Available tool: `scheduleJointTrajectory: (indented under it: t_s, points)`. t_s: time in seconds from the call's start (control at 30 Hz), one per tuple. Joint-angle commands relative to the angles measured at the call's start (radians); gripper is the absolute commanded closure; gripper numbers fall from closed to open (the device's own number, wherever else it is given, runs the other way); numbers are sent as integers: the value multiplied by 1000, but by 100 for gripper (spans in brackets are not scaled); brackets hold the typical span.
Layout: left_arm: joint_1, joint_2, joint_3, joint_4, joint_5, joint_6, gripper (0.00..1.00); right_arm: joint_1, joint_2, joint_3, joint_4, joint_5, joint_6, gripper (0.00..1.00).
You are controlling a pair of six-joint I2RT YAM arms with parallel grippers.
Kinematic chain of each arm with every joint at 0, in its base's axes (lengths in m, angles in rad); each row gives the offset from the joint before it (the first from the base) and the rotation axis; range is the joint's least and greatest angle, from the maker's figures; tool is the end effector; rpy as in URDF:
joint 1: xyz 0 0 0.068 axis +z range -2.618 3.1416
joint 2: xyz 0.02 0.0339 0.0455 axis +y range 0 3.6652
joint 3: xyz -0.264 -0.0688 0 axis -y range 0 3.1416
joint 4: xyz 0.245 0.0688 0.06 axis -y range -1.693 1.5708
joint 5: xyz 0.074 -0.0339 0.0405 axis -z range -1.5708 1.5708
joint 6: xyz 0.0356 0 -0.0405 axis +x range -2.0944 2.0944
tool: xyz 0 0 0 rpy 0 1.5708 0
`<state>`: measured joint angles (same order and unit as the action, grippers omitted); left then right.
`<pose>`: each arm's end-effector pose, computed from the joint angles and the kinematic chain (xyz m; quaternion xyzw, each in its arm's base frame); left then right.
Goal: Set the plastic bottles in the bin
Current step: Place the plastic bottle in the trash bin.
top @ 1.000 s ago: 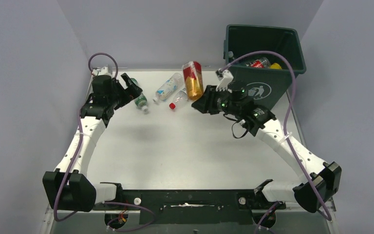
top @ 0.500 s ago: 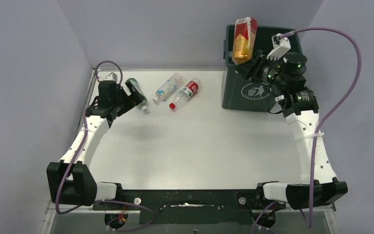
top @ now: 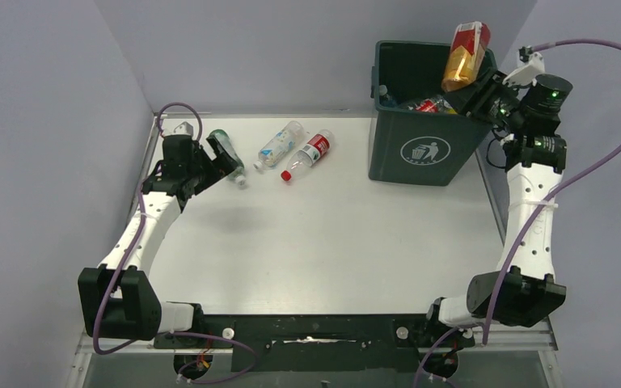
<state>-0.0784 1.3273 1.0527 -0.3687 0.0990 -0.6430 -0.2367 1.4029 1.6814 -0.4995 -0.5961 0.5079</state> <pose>0.2948 -0.0267 0.2954 -0.2276 0.8641 -0.1991 0.4024 0.2923 -0.0500 0.4762 0.1006 0.7620 0.3079 0.5608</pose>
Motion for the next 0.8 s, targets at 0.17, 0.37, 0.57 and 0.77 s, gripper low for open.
scheduleJointTrajectory:
  t_s: [0.17, 0.37, 0.57, 0.77]
  points:
    - [20, 15, 0, 49, 1, 9, 9, -148, 53, 109, -26, -131, -16, 27]
    - [29, 34, -9, 59, -15, 11, 9, -167, 18, 117, -45, -133, -17, 26]
    - [34, 96, 13, 59, -68, 25, 9, -166, -98, 38, -40, -139, -3, 25]
    - [35, 192, 74, 71, -123, 27, 10, -158, -238, -106, -6, -176, 30, 25]
